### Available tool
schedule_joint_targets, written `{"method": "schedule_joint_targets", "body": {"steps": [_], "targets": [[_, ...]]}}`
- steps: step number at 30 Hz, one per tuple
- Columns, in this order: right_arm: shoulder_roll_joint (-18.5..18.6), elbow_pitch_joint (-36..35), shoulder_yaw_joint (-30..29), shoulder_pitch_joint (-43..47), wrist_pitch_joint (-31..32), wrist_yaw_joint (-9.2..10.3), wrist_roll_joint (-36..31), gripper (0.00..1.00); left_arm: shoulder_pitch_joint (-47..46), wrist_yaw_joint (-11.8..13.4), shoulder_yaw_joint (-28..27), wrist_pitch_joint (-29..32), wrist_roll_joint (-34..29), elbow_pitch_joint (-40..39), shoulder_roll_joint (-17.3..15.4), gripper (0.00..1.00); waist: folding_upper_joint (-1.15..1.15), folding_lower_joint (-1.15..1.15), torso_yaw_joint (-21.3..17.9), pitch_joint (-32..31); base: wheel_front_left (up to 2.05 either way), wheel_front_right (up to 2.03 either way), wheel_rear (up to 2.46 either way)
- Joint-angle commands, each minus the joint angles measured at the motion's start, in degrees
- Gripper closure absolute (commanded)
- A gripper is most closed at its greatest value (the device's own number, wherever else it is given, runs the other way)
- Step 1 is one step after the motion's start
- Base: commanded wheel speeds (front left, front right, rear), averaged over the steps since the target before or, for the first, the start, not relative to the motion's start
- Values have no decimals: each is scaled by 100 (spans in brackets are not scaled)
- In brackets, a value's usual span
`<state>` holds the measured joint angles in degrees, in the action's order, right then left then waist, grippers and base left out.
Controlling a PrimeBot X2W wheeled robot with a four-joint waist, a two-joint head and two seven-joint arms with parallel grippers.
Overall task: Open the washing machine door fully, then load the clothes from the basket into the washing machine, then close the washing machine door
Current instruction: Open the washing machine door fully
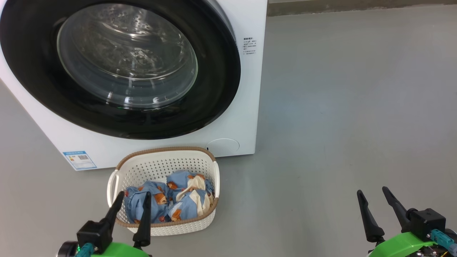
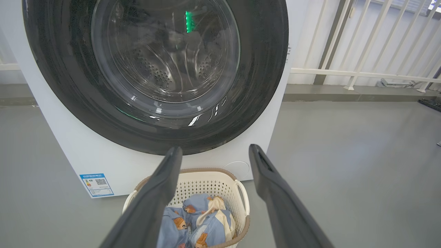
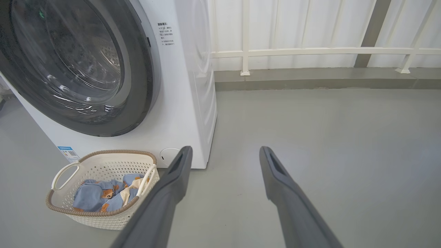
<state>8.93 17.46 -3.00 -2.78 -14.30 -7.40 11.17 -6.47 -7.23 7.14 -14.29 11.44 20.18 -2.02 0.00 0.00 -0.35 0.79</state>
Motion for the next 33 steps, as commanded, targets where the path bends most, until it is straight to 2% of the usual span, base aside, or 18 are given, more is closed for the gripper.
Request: {"method": "schedule_joint_targets", "body": {"steps": [1, 17, 18, 19, 33], "targets": [[79, -146, 111, -226, -70, -9, 59, 0, -229, 11, -173, -71, -39, -105, -86, 0, 0, 0, 2, 0, 0, 0, 0], [85, -170, 112, -236, -70, -9, 80, 0, -231, 7, -185, -71, -49, -121, -86, 0, 0, 0, -5, 37, 0, 0, 0], [82, -165, 111, -236, -70, -9, 101, 64, -232, 7, -183, -71, -48, -123, -86, 0, 0, 0, -3, 41, 0, 0, 0], [83, -164, 112, -237, -70, -9, 117, 100, -233, 8, -180, -71, -48, -124, -86, 0, 0, 0, -1, 45, 0, 0, 0], [128, -118, 260, -310, 25, -9, 564, 100, -258, 23, -154, -71, -38, -192, -86, 0, 0, 0, 7, 132, 0, 0, 0]]}}
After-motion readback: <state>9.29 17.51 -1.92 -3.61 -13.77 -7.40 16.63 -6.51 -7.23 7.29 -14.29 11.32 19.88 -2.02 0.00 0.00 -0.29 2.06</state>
